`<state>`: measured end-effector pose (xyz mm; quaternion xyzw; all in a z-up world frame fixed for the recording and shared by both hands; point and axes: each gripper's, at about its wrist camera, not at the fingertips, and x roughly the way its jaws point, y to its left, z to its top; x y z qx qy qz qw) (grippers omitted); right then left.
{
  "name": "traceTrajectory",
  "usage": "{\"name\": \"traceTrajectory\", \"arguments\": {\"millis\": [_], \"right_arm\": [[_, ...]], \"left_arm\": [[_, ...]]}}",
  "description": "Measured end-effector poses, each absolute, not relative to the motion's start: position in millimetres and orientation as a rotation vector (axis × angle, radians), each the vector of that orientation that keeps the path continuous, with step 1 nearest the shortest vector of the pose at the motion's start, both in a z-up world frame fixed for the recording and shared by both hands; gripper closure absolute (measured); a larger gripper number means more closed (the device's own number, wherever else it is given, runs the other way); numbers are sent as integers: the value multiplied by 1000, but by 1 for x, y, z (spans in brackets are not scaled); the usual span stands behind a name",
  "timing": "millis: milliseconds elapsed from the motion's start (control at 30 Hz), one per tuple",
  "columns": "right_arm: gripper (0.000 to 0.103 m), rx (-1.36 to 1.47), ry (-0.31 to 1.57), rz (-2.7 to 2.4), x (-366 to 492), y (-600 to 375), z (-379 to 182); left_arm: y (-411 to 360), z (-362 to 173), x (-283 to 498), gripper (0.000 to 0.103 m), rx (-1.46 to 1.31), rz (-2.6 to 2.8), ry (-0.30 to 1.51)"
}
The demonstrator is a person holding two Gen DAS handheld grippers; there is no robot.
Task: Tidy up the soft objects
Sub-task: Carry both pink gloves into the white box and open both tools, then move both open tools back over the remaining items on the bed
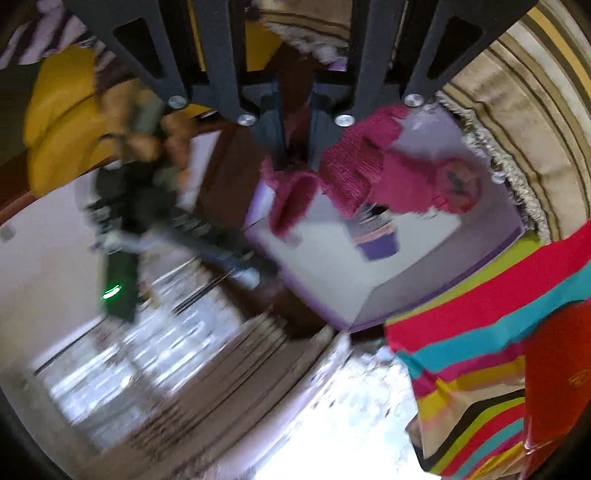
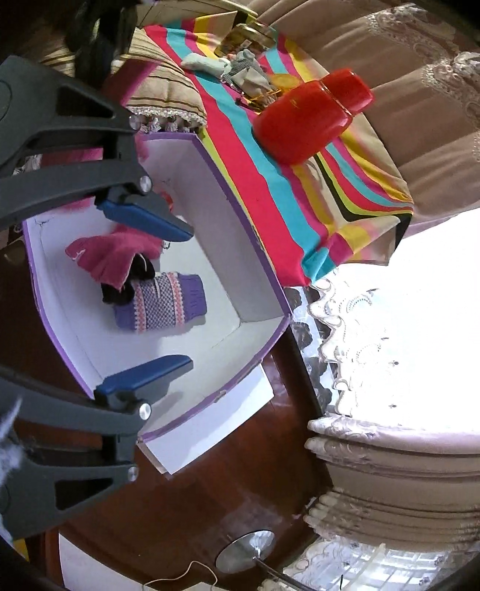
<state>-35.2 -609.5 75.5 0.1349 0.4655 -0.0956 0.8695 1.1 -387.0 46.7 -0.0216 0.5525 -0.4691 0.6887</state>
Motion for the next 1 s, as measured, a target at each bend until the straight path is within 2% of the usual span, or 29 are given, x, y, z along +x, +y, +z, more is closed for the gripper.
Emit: {"name": "traceTrajectory", "arguments": {"millis": [33,67,100,600,1000], "right_arm": [[36,285,973,-198,-35,-609,75],[36,286,974,-196,-35,-608,74],[36,286,973,-194,-36,-608,74],[35,244,978,-66,-21,-559,78],[35,142,974,125,14,-461,87]], "left_arm": [[-386,42,3,70,-26,-1010,1242],[-384,39,6,57,-21,-977,1243],[-379,37,9,51,-32,-961,1240],[-311,62,53,51,-143,-792,1104],[-180,45,89,51,-274,-524,1050]]}}
